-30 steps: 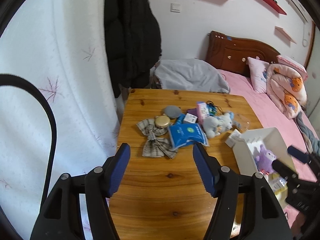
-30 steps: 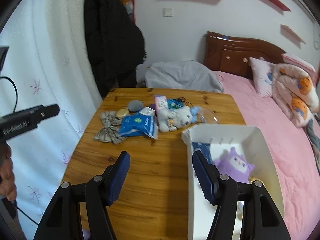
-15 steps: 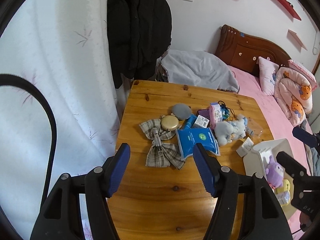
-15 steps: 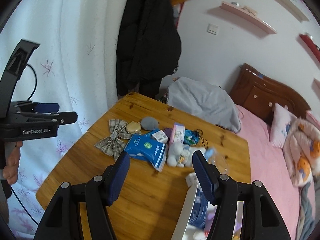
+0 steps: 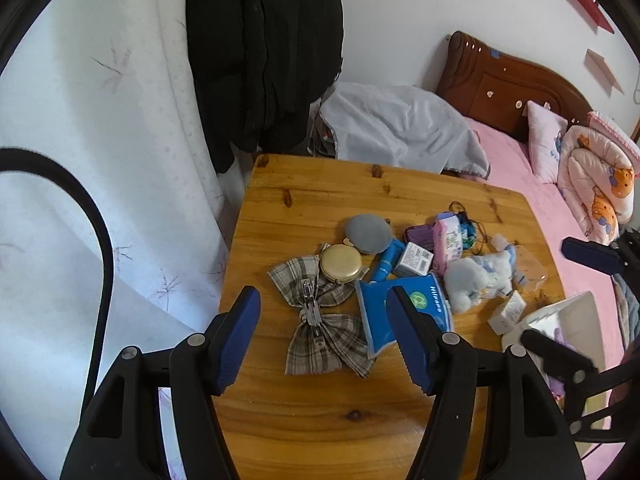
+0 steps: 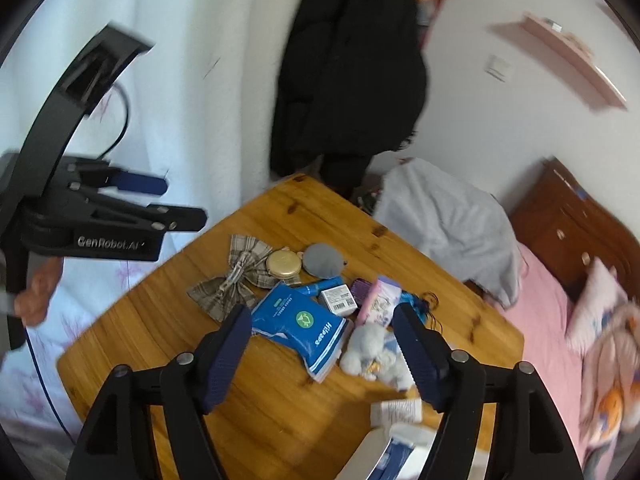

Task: Organize objects
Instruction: 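Move both tools back over the table toward the remaining items, then grasp the plaid bow with the left tool while the right tool grasps the blue Hiipapa packet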

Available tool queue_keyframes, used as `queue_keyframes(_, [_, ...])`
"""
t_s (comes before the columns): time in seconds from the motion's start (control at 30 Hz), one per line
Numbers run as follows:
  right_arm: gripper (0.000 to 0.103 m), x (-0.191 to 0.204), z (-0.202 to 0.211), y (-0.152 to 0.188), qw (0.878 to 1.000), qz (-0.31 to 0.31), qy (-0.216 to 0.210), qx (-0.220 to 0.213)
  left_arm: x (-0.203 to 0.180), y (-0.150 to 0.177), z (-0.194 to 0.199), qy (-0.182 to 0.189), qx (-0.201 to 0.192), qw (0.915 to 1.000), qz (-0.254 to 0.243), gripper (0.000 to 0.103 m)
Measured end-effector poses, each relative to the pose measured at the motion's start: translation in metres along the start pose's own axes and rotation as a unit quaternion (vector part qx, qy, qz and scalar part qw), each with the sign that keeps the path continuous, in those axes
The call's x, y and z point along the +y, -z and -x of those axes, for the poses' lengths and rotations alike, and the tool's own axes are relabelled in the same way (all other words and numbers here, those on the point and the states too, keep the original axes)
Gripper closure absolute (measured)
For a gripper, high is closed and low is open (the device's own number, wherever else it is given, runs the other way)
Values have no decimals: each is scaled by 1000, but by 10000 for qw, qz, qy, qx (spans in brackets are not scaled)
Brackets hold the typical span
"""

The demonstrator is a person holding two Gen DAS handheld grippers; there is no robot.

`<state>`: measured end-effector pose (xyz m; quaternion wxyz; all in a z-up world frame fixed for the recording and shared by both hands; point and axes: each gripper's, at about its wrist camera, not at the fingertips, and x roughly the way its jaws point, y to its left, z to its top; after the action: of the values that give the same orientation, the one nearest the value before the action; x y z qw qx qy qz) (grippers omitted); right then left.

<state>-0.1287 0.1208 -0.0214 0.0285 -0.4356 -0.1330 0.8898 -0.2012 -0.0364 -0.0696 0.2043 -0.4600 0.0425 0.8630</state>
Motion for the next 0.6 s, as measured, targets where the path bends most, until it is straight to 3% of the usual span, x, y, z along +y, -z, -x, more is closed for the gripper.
queue_keyframes(0.27, [29,16,-82,6,9938,907,-296,572,18,3,-77,-46,713,9969,332,34])
queue_keyframes(0.47, [29,36,-126,11,9818,1719,-375,712,40,12,-128,-40,1244,9880,915,34])
queue_keyframes(0.6, [29,43,-151,15,9746,2065,-320,803,42,17,-142,21,1419,9849,988,34])
